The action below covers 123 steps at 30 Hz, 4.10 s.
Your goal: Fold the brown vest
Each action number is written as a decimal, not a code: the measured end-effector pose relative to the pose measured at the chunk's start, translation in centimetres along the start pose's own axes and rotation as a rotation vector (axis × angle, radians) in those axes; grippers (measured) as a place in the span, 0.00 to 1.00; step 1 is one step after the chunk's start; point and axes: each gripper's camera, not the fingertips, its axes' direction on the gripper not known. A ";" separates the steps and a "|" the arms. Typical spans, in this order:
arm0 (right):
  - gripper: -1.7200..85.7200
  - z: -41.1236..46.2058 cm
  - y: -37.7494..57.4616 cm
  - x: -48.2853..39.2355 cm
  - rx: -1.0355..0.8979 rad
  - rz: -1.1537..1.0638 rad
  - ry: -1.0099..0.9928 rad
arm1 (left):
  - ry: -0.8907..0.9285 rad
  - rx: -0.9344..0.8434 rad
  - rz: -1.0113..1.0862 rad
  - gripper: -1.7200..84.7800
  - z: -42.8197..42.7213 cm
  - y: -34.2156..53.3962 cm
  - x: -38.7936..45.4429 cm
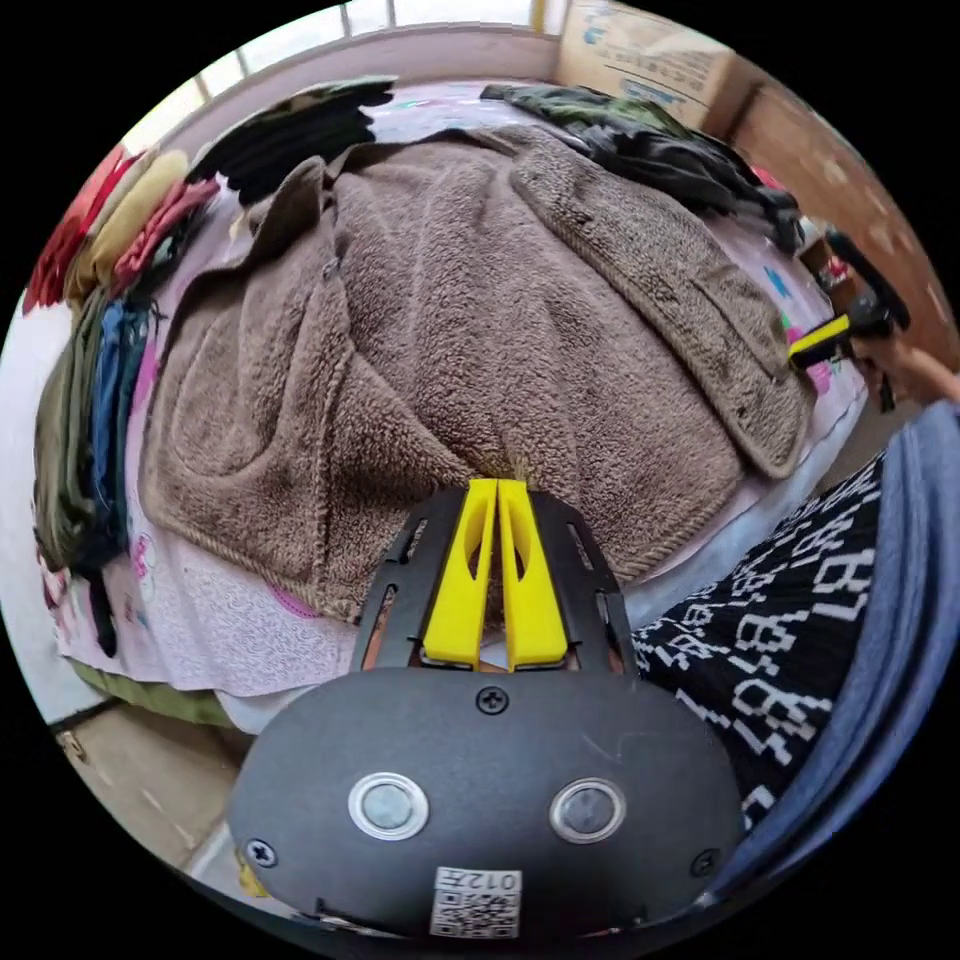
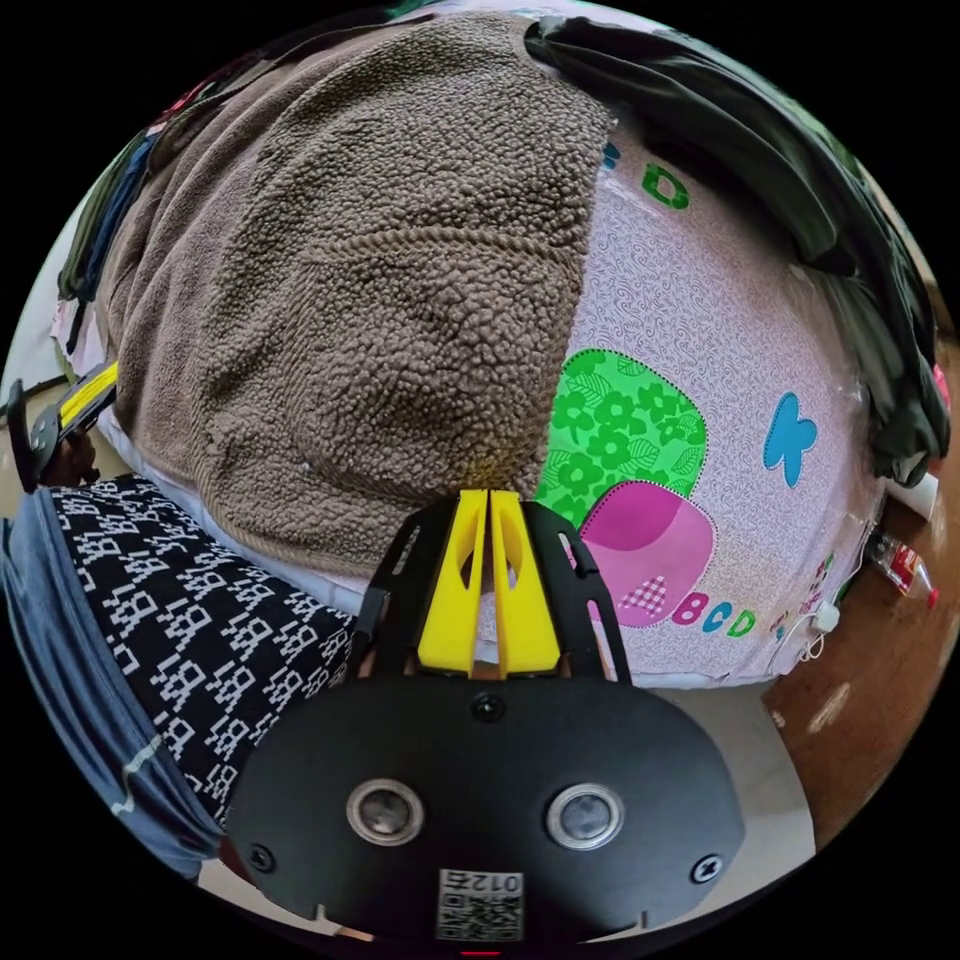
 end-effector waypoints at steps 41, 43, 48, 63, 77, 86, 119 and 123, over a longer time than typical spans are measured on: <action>0.03 4.7 6.0 -0.3 -0.008 -0.012 0.068 | 0.723 0.697 -0.496 0.02 -20.0 18.8 -30.0; 0.03 4.9 6.7 0.2 0.014 -0.014 0.052 | 0.687 0.667 -0.312 0.02 -22.4 17.3 -25.1; 0.03 5.5 8.3 1.8 0.069 -0.025 0.004 | 0.533 0.424 0.235 0.02 -24.9 12.4 -7.7; 0.02 7.7 11.4 8.3 0.191 0.028 -0.236 | 0.389 -0.058 0.225 0.03 -6.3 8.9 11.5; 0.02 6.1 9.9 8.5 0.187 0.115 -0.187 | 0.329 0.252 -0.310 0.02 -3.3 0.8 -5.3; 0.02 5.6 7.0 4.6 0.055 0.082 0.013 | 0.370 0.093 -0.203 0.02 5.4 -13.9 -8.8; 0.05 -4.9 -30.0 1.7 0.555 -0.097 -0.798 | 0.354 0.087 -0.147 0.02 14.8 -22.3 -13.5; 0.08 -3.7 -37.2 -0.2 0.516 -0.037 -0.850 | 0.376 0.101 -0.148 0.02 15.1 -20.8 -13.5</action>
